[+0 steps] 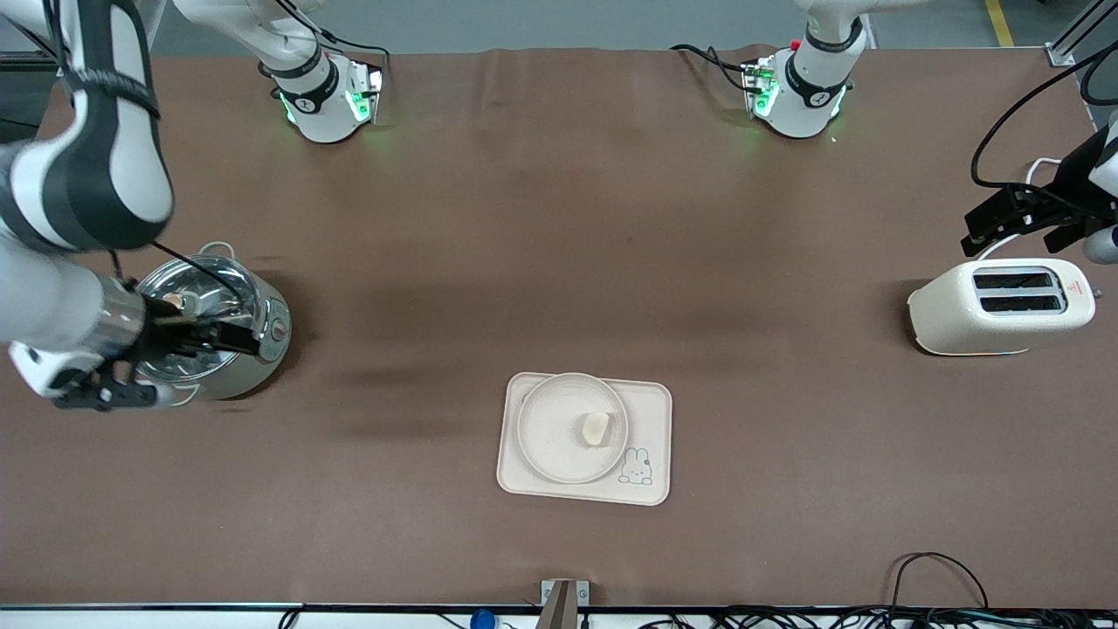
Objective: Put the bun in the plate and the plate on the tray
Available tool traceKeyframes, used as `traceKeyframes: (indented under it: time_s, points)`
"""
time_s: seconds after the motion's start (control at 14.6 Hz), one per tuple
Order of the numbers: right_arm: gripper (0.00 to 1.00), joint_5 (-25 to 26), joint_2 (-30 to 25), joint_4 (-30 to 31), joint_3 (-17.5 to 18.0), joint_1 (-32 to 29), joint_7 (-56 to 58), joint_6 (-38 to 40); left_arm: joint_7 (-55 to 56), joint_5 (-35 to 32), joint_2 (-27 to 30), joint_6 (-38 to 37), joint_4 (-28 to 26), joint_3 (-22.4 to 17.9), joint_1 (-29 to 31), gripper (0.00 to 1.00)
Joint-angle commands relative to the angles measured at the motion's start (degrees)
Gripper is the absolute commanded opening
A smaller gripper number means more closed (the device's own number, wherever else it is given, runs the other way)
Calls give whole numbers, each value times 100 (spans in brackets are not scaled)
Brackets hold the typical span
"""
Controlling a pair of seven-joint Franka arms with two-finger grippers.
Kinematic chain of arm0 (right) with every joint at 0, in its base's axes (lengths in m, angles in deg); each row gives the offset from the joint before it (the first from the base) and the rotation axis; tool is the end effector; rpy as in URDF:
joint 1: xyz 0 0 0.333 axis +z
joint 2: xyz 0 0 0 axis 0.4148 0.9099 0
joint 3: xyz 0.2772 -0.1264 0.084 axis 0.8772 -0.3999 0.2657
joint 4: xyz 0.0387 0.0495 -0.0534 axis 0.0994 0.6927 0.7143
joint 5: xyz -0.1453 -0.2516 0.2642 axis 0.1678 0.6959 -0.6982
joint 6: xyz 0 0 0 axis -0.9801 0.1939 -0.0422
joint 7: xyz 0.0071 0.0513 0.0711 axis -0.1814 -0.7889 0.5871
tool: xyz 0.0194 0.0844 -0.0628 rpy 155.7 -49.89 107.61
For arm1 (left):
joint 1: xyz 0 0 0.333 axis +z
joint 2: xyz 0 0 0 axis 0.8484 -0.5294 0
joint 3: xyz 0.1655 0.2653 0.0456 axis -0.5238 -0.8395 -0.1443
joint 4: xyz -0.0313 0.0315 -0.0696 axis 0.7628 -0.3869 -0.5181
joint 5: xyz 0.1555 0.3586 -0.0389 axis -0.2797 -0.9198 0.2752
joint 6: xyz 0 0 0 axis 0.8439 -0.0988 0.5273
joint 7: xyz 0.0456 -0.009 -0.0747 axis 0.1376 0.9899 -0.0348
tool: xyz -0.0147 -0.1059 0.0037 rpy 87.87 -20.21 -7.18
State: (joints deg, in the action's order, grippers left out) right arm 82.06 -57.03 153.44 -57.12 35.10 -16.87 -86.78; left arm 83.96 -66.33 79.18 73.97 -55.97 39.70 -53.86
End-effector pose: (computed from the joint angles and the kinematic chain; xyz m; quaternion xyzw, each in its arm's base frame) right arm 0.6443 0.0412 0.5167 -0.9985 0.0007 0.0365 0.0402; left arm 0.5687 -0.0363 0.6466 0.9994 0.0145 0.0312 0.0018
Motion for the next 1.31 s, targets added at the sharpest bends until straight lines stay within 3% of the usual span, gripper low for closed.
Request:
traceKeyframes:
  time_s: [0.0, 0.14, 0.48, 1.24]
  points:
    - [100, 499, -1191, 1011, 114, -197, 83, 29, -92, 55, 129, 27, -98, 4, 13, 100]
    - [100, 720, -1552, 1056, 149, -443, 214, 344, -92, 46, 129, 27, -98, -4, 21, 100]
    - [100, 738, -2221, 978, 140, -954, 540, 1012, -92, 46, 121, 36, -98, -5, 30, 100]
    - [100, 756, -2239, 793, 166, -779, 496, 1075, -39, -16, 77, 36, 34, -5, 30, 100]
